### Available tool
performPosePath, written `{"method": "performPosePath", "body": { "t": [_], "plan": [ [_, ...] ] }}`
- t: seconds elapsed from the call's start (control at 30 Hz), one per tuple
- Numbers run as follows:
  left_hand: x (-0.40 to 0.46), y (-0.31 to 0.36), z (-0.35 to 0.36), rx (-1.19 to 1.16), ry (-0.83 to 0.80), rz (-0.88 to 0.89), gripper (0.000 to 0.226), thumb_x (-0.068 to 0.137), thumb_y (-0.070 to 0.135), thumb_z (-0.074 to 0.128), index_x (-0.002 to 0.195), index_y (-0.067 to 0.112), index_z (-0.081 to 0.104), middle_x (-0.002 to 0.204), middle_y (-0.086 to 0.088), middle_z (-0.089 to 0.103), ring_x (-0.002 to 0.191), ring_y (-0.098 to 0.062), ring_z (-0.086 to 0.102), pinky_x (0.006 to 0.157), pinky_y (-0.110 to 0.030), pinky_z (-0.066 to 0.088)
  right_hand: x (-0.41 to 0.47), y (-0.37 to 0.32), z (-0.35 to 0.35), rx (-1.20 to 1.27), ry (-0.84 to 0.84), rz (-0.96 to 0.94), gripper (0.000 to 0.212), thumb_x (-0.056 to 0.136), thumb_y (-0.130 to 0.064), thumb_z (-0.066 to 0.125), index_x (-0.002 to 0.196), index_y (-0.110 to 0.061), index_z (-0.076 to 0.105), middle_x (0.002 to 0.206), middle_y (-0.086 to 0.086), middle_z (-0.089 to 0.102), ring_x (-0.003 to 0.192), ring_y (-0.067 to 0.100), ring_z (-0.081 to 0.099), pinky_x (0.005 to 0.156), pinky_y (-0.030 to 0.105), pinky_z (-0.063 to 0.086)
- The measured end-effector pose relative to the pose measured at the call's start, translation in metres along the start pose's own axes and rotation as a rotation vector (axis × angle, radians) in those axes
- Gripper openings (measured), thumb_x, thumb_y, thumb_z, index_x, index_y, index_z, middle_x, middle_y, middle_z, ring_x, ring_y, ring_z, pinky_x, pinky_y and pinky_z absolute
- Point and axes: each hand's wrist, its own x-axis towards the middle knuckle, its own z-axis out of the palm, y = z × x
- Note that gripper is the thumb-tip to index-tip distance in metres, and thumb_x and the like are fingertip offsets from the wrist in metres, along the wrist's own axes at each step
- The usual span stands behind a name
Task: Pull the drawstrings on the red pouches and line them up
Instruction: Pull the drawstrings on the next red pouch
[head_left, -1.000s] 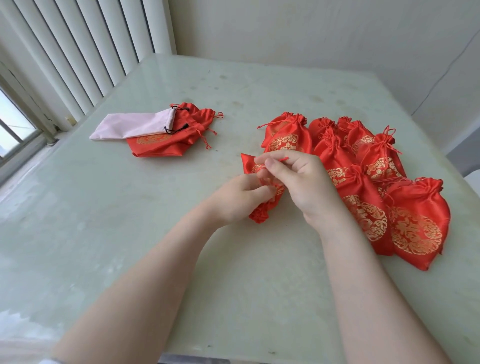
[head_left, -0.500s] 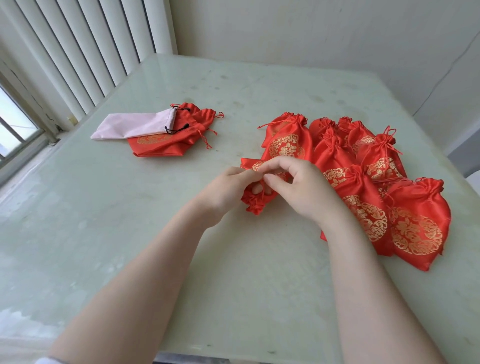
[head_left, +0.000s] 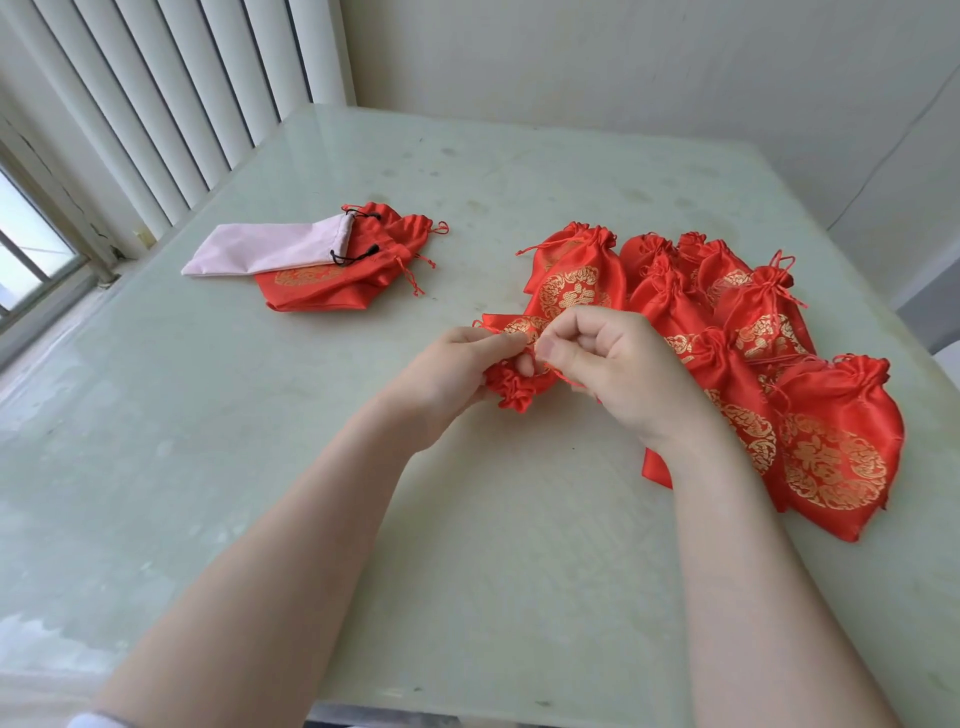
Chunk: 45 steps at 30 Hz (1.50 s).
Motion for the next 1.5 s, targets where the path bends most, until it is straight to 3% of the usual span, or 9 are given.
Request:
{"method": "performPosePath", "body": {
  "t": [0.17,0.33,0.43,0.63,0.77,0.87,1.03,1.3,1.5],
  "plan": [
    [-0.001,0.0,-0.002,-0.026,-0.036,0.002,0.027,0.095,0.015,0.049,0.072,0.005,0.06,0.057,0.002,0.06,0.054,-0.009,0.054,0.056,-0.019,0.046,-0.003,-0.001,0.0,-0.022,-0.155,0.016,0.018,0.086,-0.012,0.061,0.068,-0.013,0.066,0.055,0.002,0.052,0.046,0.007,0.04,0.048,0.017,0.035],
    [0.001,0.0,-0.004,-0.036,-0.014,0.014,0.028,0.094,0.017,0.049,0.072,0.005,0.062,0.068,-0.005,0.063,0.059,-0.012,0.057,0.059,-0.021,0.047,0.003,0.006,-0.003,0.03,0.091,0.09,0.01,0.086,-0.025,0.061,0.079,-0.018,0.058,0.072,-0.007,0.057,0.042,0.005,0.044,0.054,0.018,0.039],
    [0.001,0.0,-0.005,-0.01,0.004,0.024,0.025,0.094,0.018,0.05,0.078,0.003,0.063,0.063,0.001,0.063,0.057,-0.01,0.056,0.061,-0.023,0.048,0.004,0.013,-0.001,-0.075,0.065,0.163,0.019,0.076,-0.031,0.072,0.09,-0.024,0.062,0.085,-0.004,0.063,0.057,-0.003,0.051,0.06,0.017,0.04],
    [-0.002,0.003,0.001,0.116,0.053,0.07,0.029,0.095,0.018,0.05,0.071,0.009,0.065,0.073,-0.007,0.066,0.072,-0.019,0.059,0.078,-0.035,0.049,0.003,0.011,0.001,-0.111,0.078,0.118,0.006,0.077,-0.014,0.073,0.081,-0.014,0.068,0.064,-0.007,0.062,0.051,-0.006,0.051,0.057,0.012,0.04],
    [-0.004,0.003,0.004,0.27,0.105,0.085,0.037,0.092,0.025,0.055,0.056,0.018,0.06,0.053,0.009,0.056,0.063,-0.015,0.046,0.066,-0.031,0.036,0.003,0.01,-0.005,-0.137,0.169,0.054,0.014,0.082,-0.016,0.068,0.069,-0.019,0.064,0.05,-0.013,0.057,0.05,-0.002,0.047,0.052,0.014,0.038],
    [-0.004,0.003,0.004,0.172,0.063,0.052,0.038,0.093,0.023,0.054,0.056,0.016,0.061,0.054,0.007,0.058,0.063,-0.015,0.049,0.069,-0.027,0.04,0.002,0.004,-0.003,-0.094,0.12,0.003,0.015,0.083,-0.01,0.066,0.07,-0.019,0.064,0.052,-0.015,0.061,0.054,-0.001,0.051,0.057,0.014,0.041],
    [-0.004,0.004,-0.001,-0.041,-0.008,0.003,0.026,0.093,0.017,0.052,0.073,0.004,0.063,0.062,0.002,0.064,0.06,-0.008,0.059,0.06,-0.019,0.049,-0.001,0.0,0.001,-0.046,0.039,-0.055,0.008,0.078,-0.001,0.07,0.074,-0.009,0.07,0.077,0.003,0.072,0.073,0.013,0.063,0.075,0.028,0.051],
    [-0.001,0.002,-0.005,-0.087,-0.003,-0.01,0.02,0.092,0.015,0.054,0.085,-0.004,0.059,0.064,-0.005,0.058,0.054,-0.008,0.057,0.057,-0.019,0.049,-0.004,-0.002,-0.001,-0.138,-0.046,-0.096,0.018,0.077,-0.001,0.07,0.076,-0.018,0.071,0.077,-0.008,0.068,0.072,-0.001,0.061,0.07,0.01,0.044],
    [-0.001,0.004,-0.006,-0.112,0.033,0.043,0.02,0.093,0.015,0.05,0.083,0.003,0.062,0.071,-0.004,0.066,0.062,-0.011,0.061,0.061,-0.019,0.05,-0.001,-0.001,-0.001,-0.016,0.021,-0.039,0.027,0.077,0.003,0.068,0.081,-0.022,0.058,0.063,-0.007,0.064,0.066,0.011,0.056,0.068,0.019,0.044]
  ]
}}
